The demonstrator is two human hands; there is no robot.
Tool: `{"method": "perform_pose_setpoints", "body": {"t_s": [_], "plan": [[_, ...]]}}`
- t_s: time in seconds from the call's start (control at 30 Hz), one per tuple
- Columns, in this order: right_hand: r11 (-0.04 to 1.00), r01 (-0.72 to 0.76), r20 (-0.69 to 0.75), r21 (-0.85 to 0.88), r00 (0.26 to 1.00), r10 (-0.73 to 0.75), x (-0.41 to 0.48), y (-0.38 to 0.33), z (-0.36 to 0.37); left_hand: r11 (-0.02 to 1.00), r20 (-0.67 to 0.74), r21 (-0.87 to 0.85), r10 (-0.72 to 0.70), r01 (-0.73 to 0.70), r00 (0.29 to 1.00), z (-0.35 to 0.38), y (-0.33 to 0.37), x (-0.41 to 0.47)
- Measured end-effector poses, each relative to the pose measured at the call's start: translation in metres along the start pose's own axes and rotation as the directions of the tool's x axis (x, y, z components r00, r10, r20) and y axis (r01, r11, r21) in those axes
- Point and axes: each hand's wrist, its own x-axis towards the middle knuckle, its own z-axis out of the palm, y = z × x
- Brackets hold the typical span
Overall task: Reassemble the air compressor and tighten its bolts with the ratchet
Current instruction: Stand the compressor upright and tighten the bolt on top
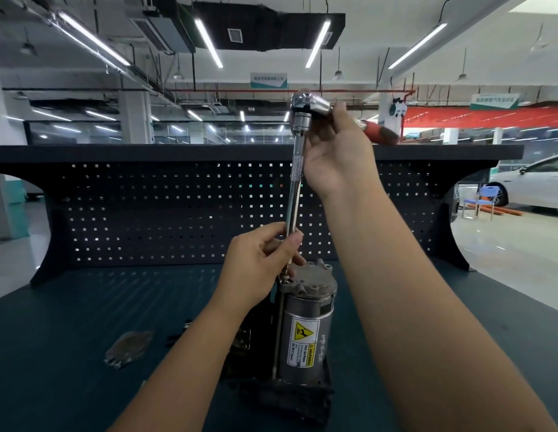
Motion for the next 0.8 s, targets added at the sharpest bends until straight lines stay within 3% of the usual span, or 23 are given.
{"method": "perform_pose_setpoints", "body": {"t_s": [0.1, 0.17, 0.2, 0.27, 0.3, 0.33, 0.4, 0.47, 0.53, 0.57, 0.63, 0.7, 0.8], "plan": [[0.996, 0.066, 0.056, -0.058, 0.996, -0.063, -0.002, 0.005, 0.000, 1.000, 0.006, 0.013, 0.001, -0.001, 1.000, 0.000, 0.002, -0.001], [0.920, 0.317, 0.144, -0.231, 0.946, -0.290, -0.007, 0.011, -0.005, 1.000, 0.009, 0.029, 0.000, 0.000, 1.000, 0.002, 0.003, -0.001], [0.798, 0.497, 0.241, -0.342, 0.867, -0.437, -0.010, 0.013, -0.008, 1.000, 0.002, 0.011, -0.009, 0.009, 1.000, 0.003, 0.003, -0.001], [0.460, 0.776, 0.480, -0.432, 0.629, -0.611, -0.016, 0.016, -0.013, 1.000, -0.021, -0.012, -0.027, 0.027, 0.999, 0.004, 0.004, 0.000], [0.351, 0.831, 0.559, -0.433, 0.552, -0.618, -0.016, 0.016, -0.014, 0.999, -0.028, -0.005, -0.032, 0.032, 0.999, 0.004, 0.004, 0.001], [0.304, 0.842, 0.594, -0.446, 0.533, -0.602, -0.017, 0.016, -0.013, 0.999, -0.034, -0.006, -0.036, 0.036, 0.999, 0.004, 0.004, 0.002], [0.357, 0.777, 0.535, -0.519, 0.621, -0.573, -0.019, 0.016, -0.006, 0.999, -0.032, -0.036, -0.042, 0.041, 0.999, 0.002, 0.003, 0.004], [0.586, 0.615, 0.333, -0.528, 0.785, -0.523, -0.016, 0.015, -0.002, 0.998, -0.005, -0.059, -0.028, 0.027, 1.000, 0.001, 0.002, 0.003], [0.862, 0.372, 0.102, -0.343, 0.928, -0.359, -0.006, 0.011, -0.003, 0.998, 0.040, -0.067, -0.002, 0.004, 0.999, -0.001, 0.003, 0.002], [0.951, 0.240, 0.027, -0.195, 0.970, -0.240, -0.002, 0.007, -0.004, 0.998, 0.061, -0.058, 0.008, -0.005, 0.998, -0.003, 0.004, 0.001], [0.997, 0.039, -0.008, 0.071, 0.999, -0.039, 0.004, 0.003, -0.008, 0.999, 0.077, -0.032, 0.013, -0.011, 0.997, -0.005, 0.005, 0.000], [0.990, -0.013, 0.000, 0.142, 1.000, 0.013, 0.005, 0.006, -0.010, 1.000, 0.053, -0.021, 0.009, -0.008, 0.999, -0.006, 0.003, -0.001], [0.979, 0.201, 0.077, -0.035, 0.977, -0.198, -0.001, 0.017, -0.009, 0.997, -0.007, -0.076, -0.014, 0.013, 1.000, -0.004, 0.002, -0.003]]}}
